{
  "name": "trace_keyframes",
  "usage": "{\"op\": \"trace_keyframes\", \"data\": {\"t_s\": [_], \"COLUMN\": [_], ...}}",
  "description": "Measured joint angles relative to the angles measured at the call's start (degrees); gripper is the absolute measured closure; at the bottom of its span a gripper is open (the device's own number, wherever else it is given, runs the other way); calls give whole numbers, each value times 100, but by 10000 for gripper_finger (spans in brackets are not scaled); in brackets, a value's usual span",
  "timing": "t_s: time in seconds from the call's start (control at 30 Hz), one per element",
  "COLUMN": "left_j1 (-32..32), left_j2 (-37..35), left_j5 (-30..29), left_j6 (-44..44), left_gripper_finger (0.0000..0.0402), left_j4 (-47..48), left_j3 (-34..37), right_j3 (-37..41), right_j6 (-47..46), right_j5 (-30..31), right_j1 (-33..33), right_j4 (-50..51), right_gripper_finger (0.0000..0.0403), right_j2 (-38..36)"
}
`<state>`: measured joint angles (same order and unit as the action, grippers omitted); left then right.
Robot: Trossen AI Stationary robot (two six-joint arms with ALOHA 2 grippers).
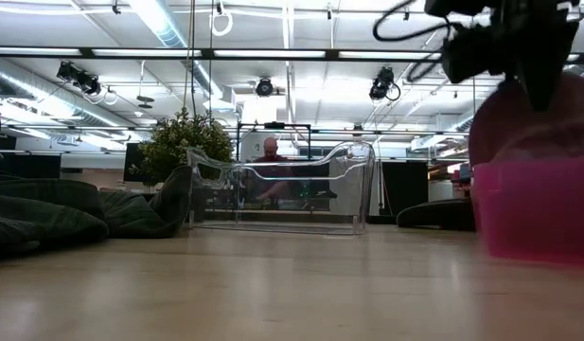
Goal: Pick & Place hat
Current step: Put the red cap into the red bin
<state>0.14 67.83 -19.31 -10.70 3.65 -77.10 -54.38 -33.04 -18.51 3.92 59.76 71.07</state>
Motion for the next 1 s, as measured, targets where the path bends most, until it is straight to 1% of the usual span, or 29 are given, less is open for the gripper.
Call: {"op": "trace_keyframes", "data": {"t_s": [0.07,0.2,0.27,0.37,0.47,0.63,0.7,0.83,1.0], "left_j1": [0,0,0,0,0,0,0,0,0], "left_j2": [0,0,0,2,2,2,4,4,4], "left_j5": [0,0,0,1,0,0,0,2,1], "left_j6": [0,0,0,0,0,0,-2,-2,-2], "left_gripper_finger": [165,165,165,165,165,165,165,165,165], "left_j4": [13,67,109,159,189,225,236,241,244], "left_j3": [0,0,0,0,0,0,0,0,0], "right_j3": [-8,-8,-8,-8,-8,-8,-12,-202,-632], "right_j6": [31,-145,-151,-151,-110,-130,-98,5,273], "right_j5": [-51,673,844,847,702,127,54,245,465], "right_j1": [13,12,22,22,20,18,15,15,13], "right_j4": [-134,430,607,750,742,761,798,1101,1529], "right_gripper_finger": [167,167,167,165,151,118,109,108,126], "right_j2": [11,24,24,24,24,22,20,20,19]}}
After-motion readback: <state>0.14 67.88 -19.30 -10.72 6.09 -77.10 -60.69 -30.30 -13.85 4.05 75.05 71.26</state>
